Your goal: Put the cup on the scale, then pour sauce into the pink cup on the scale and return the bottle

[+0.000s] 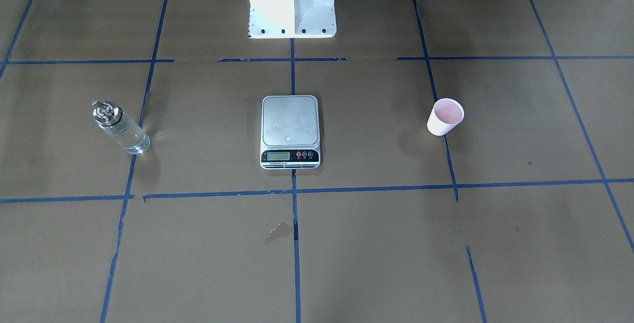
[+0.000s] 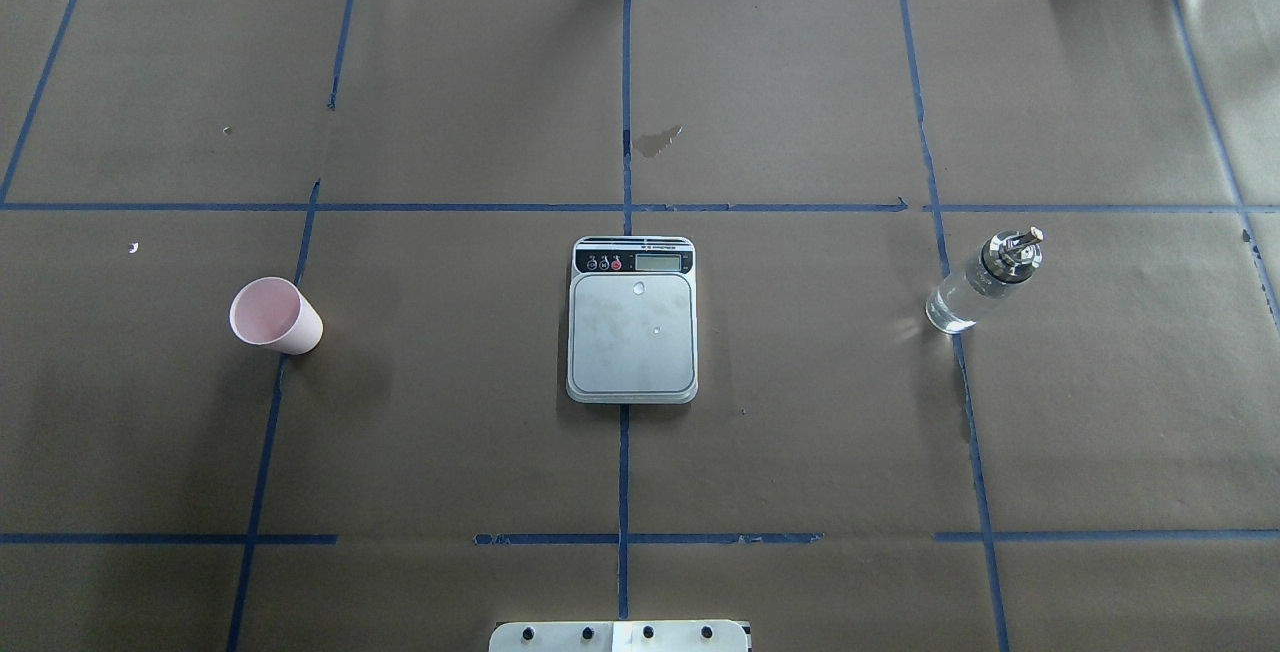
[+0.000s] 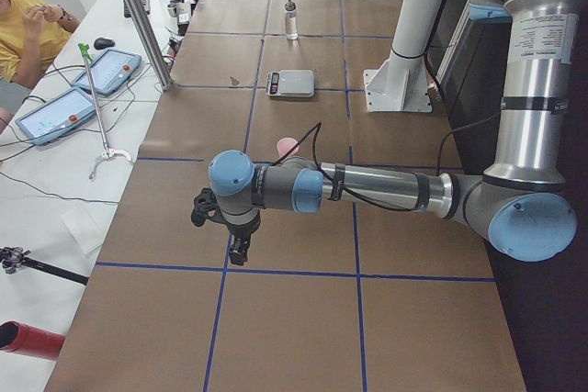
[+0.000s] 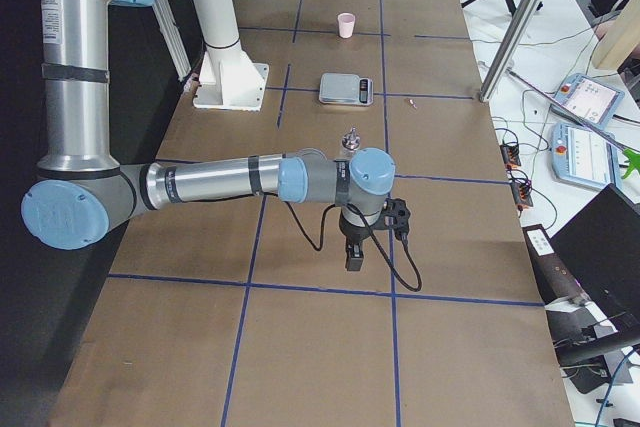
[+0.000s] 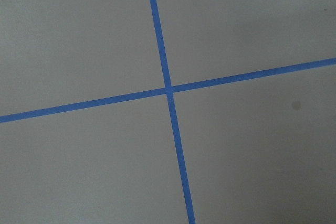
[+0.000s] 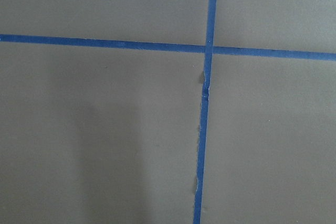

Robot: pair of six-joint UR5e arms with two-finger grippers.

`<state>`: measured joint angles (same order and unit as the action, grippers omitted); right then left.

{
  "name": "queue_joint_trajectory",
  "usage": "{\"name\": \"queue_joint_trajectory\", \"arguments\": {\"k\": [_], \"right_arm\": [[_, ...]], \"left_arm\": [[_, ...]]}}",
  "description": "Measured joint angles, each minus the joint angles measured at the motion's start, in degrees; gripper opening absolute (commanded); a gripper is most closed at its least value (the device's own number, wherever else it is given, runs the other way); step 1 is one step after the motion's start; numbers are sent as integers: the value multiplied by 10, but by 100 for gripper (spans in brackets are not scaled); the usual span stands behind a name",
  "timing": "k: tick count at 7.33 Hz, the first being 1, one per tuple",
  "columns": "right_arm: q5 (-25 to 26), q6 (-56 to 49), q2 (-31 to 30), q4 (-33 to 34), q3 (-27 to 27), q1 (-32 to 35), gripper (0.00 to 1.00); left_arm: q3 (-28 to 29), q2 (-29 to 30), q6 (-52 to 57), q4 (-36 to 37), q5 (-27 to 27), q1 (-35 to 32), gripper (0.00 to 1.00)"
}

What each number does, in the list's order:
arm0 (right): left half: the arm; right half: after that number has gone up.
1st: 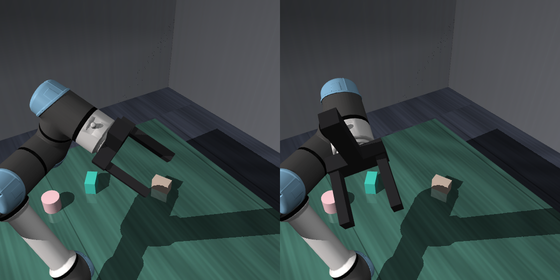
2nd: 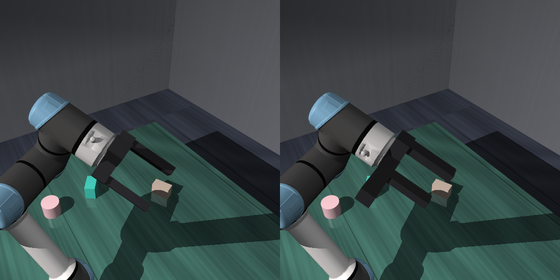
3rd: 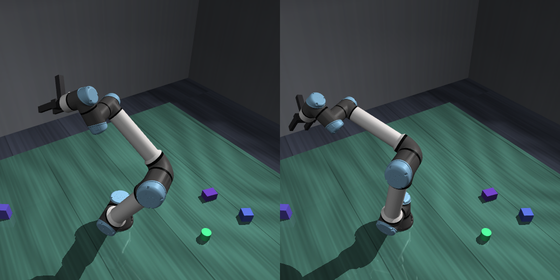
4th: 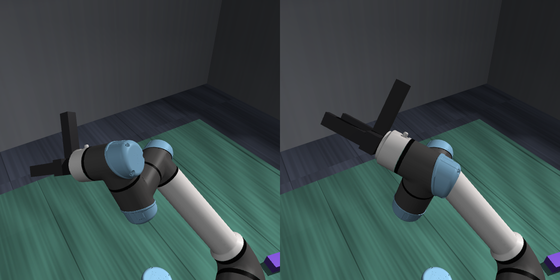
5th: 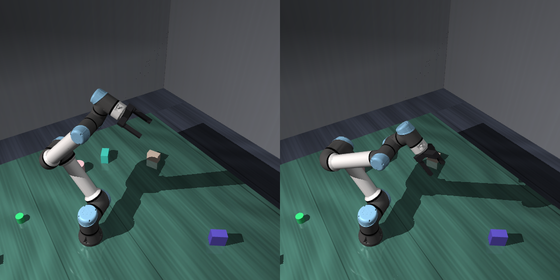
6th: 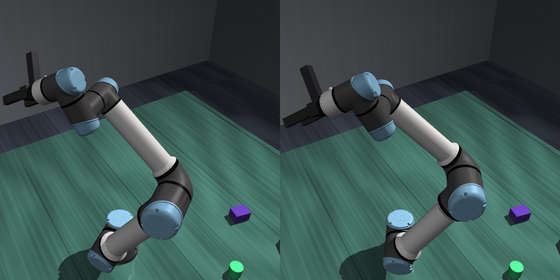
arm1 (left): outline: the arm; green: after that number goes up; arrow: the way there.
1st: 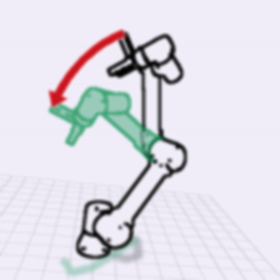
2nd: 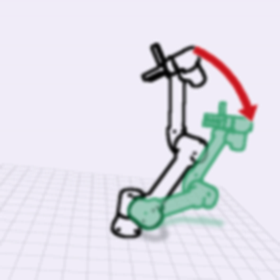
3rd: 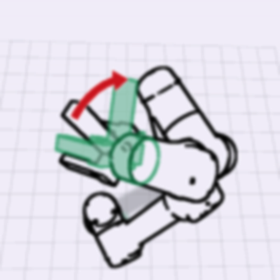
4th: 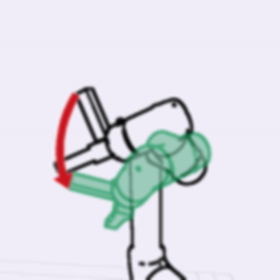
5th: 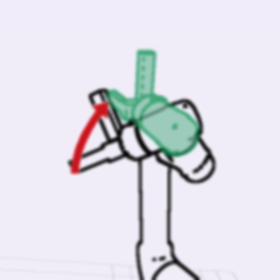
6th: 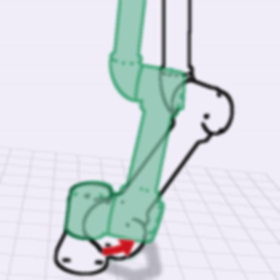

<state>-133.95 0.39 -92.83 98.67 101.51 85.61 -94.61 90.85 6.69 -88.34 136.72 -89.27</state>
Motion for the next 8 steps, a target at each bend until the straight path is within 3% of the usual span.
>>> {"name": "queue_joint_trajectory", "arguments": {"k": [4, 8], "right_arm": [[-17, 1, -5, 0, 17, 0, 100], [-17, 1, -4, 0, 21, -2, 100]], "left_arm": [[-16, -7, -1, 1, 60, 1, 100], [-40, -8, 0, -1, 73, 2, 100]]}}
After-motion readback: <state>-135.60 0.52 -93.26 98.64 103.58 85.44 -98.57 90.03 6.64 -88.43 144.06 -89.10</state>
